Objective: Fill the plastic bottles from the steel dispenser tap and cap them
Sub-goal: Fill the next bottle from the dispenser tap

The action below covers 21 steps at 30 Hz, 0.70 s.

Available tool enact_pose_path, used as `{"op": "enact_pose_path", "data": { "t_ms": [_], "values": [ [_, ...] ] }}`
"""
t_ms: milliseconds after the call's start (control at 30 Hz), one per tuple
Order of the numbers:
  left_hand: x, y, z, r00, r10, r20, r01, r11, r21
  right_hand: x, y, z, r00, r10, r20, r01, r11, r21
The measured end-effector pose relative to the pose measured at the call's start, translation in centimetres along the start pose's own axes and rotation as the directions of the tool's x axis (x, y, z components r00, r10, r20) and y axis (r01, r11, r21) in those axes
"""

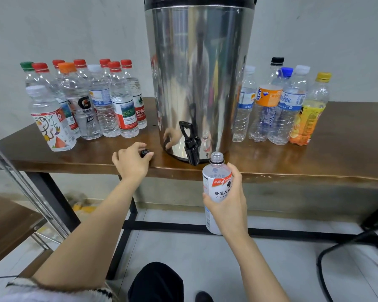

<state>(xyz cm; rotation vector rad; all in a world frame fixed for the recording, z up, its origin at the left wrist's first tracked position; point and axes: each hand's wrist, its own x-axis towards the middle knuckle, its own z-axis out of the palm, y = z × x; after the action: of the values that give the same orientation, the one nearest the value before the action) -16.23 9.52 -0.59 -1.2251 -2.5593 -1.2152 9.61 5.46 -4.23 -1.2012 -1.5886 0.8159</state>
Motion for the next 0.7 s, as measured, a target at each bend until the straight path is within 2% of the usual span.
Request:
{"op": "enact_pose_path", "data": {
  "t_ms": [67, 133, 200, 267, 367, 433, 467, 567, 700],
  "values": [
    [-0.2, 0.6, -0.7, 1.000, -0.006, 0.000, 0.006, 1.000, -0.007, -0.1, 0.4, 0.2, 1.000, 0.008, 0.012, -0.008, 1.000, 0.014],
    [-0.6, 1.8, -2.0, 0.998, 0.043, -0.039, -0.047, 0.992, -0.114, -0.2, 1.0, 0.5, 1.000, 0.015, 0.022, -0.015, 1.000, 0.017],
    [-1.5, 3.7, -3.8, 0.983, 0.162, -0.090, -0.182, 0.929, -0.321, -0.3, 1.4, 0.9, 0.999, 0.029, 0.030, -0.029, 0.999, 0.016],
    [-2.9, 6.0, -5.6, 0.929, 0.342, -0.139, -0.367, 0.819, -0.441, -0.6, 1.7, 1.3, 0.999, 0.034, 0.041, -0.034, 0.999, 0.015],
    [-5.0, 8.8, -7.5, 0.746, 0.655, -0.123, -0.644, 0.660, -0.387, -1.0, 1.5, 1.8, 0.998, 0.026, 0.060, -0.026, 1.000, -0.001],
    [-5.3, 9.6, -7.6, 0.614, 0.786, -0.068, -0.767, 0.575, -0.285, -1.2, 1.3, 2.1, 0.996, 0.023, 0.084, -0.023, 1.000, -0.009],
    [-5.2, 9.7, -7.5, 0.575, 0.817, -0.040, -0.800, 0.551, -0.236, -1.3, 1.3, 2.3, 0.995, 0.022, 0.096, -0.021, 1.000, -0.013],
    [-5.0, 9.7, -7.1, 0.548, 0.836, 0.008, -0.825, 0.542, -0.159, -1.3, 1.2, 2.8, 0.993, 0.016, 0.115, -0.016, 1.000, -0.008],
    [-5.1, 9.6, -7.3, 0.567, 0.824, 0.023, -0.808, 0.561, -0.183, -1.1, 0.7, 3.2, 0.991, 0.017, 0.130, -0.020, 1.000, 0.023]
  ]
}}
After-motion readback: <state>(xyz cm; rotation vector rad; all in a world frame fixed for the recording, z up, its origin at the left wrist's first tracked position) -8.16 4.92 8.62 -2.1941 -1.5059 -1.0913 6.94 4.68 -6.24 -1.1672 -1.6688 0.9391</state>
